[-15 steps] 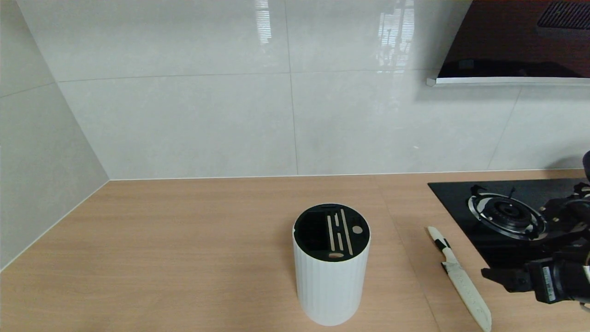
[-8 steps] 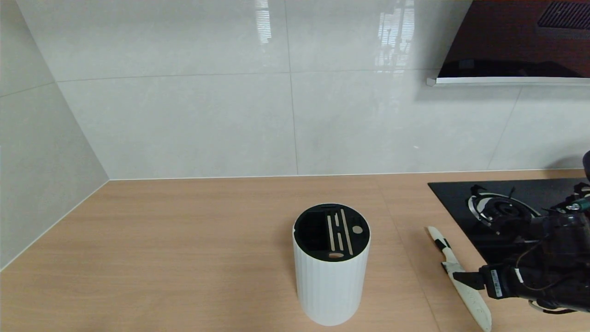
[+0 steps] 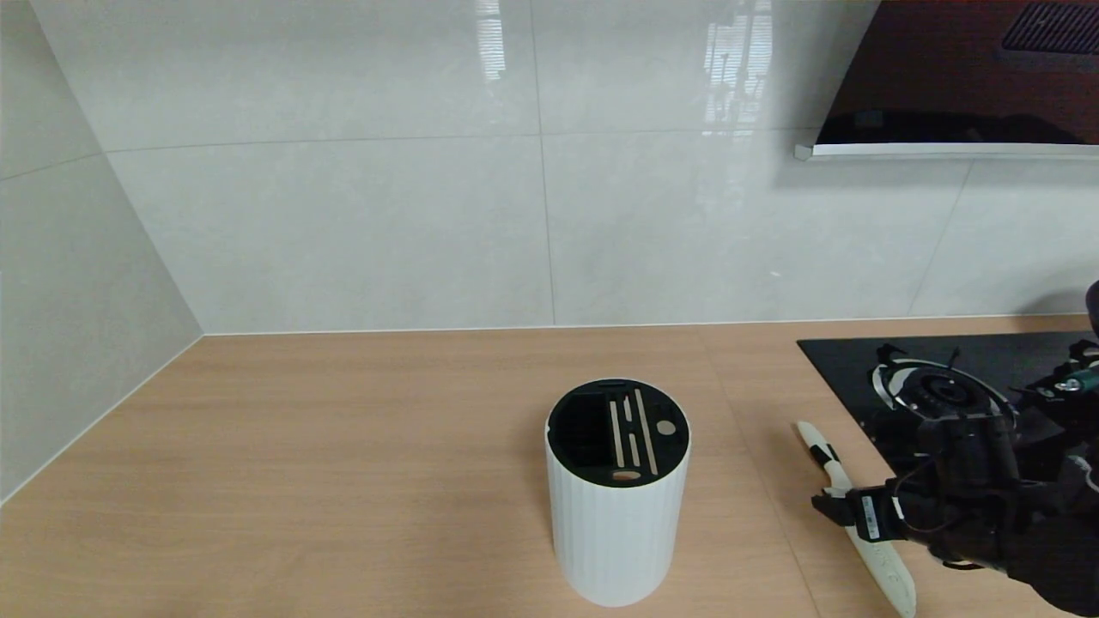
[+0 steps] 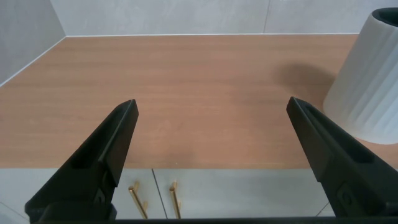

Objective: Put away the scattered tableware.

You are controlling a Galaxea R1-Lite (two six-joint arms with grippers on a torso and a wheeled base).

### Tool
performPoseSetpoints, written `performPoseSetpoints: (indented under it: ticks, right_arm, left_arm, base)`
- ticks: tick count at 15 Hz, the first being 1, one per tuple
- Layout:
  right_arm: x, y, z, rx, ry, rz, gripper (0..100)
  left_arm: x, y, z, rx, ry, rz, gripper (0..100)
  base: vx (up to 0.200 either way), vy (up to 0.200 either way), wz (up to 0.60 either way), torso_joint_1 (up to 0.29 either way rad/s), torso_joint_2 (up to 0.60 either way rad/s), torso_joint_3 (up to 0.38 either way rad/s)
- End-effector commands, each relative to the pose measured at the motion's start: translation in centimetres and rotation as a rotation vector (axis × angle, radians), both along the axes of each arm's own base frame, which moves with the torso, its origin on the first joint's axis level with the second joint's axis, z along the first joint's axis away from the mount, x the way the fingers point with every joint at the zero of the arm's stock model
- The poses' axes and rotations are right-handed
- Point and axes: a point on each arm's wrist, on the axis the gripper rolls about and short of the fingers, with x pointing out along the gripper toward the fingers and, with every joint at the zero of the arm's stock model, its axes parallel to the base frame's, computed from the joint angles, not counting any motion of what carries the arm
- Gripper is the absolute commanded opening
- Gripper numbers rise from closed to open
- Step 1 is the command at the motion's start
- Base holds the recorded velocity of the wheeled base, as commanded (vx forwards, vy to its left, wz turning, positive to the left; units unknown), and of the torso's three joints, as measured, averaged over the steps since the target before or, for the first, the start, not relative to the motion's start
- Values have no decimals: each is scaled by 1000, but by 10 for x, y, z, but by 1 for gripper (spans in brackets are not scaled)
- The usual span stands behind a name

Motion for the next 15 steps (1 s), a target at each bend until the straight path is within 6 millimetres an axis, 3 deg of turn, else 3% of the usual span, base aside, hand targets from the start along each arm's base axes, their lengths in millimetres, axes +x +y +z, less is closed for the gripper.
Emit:
performPoseSetpoints:
  ticks: [1, 15]
  right_arm:
    - [4, 2, -20, -22, 58, 0, 100]
    - [20, -7, -31, -5, -6, -37, 100]
  left_arm:
    - [0, 0, 0, -1, 0, 1, 100]
    - [0, 0, 0, -1, -1, 1, 100]
  base:
    - [0, 0, 0, 0, 0, 0]
    - [0, 0, 0, 0, 0, 0]
